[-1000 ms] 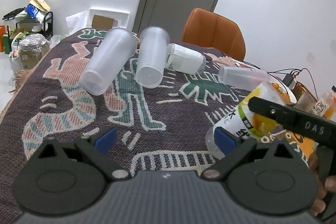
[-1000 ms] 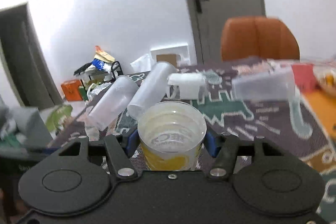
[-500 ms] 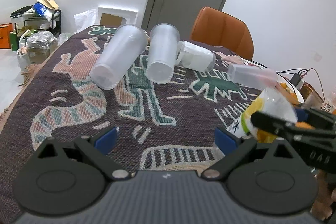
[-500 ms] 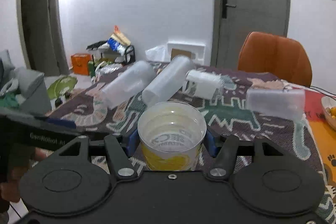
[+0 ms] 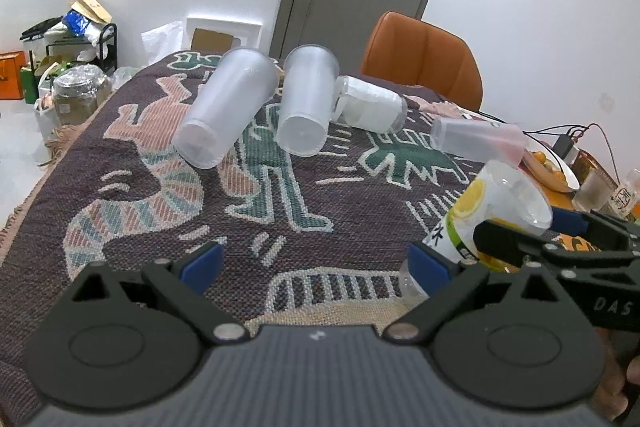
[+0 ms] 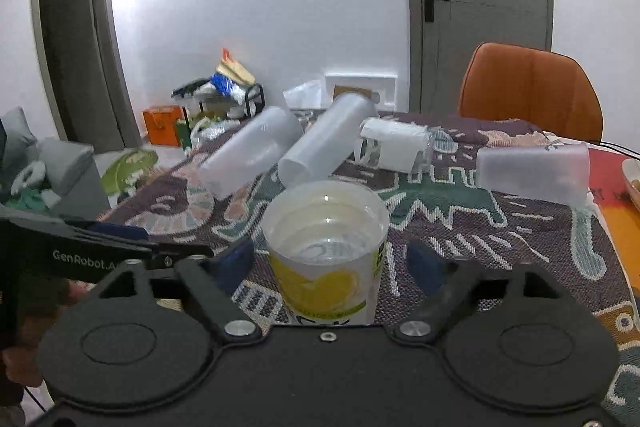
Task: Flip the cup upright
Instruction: 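Lower the bottle upright onto the blanket and open the right tool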
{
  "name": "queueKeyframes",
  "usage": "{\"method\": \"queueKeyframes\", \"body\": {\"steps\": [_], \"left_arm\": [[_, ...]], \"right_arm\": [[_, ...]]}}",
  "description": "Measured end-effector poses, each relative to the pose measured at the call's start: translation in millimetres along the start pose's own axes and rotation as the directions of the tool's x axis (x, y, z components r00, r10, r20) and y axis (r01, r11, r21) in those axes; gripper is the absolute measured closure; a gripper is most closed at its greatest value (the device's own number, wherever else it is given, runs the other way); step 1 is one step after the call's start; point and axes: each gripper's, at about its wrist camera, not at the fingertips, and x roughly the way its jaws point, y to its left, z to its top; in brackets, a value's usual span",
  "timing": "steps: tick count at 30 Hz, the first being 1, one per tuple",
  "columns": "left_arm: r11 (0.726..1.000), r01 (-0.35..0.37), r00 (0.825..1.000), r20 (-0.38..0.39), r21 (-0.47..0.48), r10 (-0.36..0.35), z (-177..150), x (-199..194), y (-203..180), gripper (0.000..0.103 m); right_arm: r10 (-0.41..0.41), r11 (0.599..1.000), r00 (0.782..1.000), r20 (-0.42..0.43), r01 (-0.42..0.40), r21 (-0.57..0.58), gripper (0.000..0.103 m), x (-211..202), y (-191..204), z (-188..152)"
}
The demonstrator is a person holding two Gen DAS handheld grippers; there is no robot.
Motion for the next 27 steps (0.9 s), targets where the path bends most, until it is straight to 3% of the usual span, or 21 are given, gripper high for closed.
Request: {"method": "queueKeyframes", "body": {"steps": [5, 11, 18, 27], "left_arm": [[1.0, -0.005, 1.0, 0.014, 0.011, 0.005, -2, -11, -4, 0.005], [0.998, 0.007, 0.998, 0.056, 0.063, -0.011, -10, -35, -16, 0.005], [0.988, 0.005, 0.994, 0.106, 0.154, -0.022, -23, -59, -40, 0.005], [0.984, 0.019, 0.985, 0.167, 0.177, -0.049, -34, -83, -55, 0.0]], "right_arm": [[0.001, 0.999, 1.0, 0.027, -0.002, 0.032, 0.018, -12, -4, -3], [-0.033, 0.994, 0.996, 0.082, 0.024, 0.102, 0.0, -39, -12, -17], [-0.103, 0.985, 0.985, 0.136, 0.083, 0.15, 0.0, -71, -25, -31], [-0.155, 0.982, 0.975, 0.161, 0.135, 0.13, 0.0, -98, -30, -43]]}}
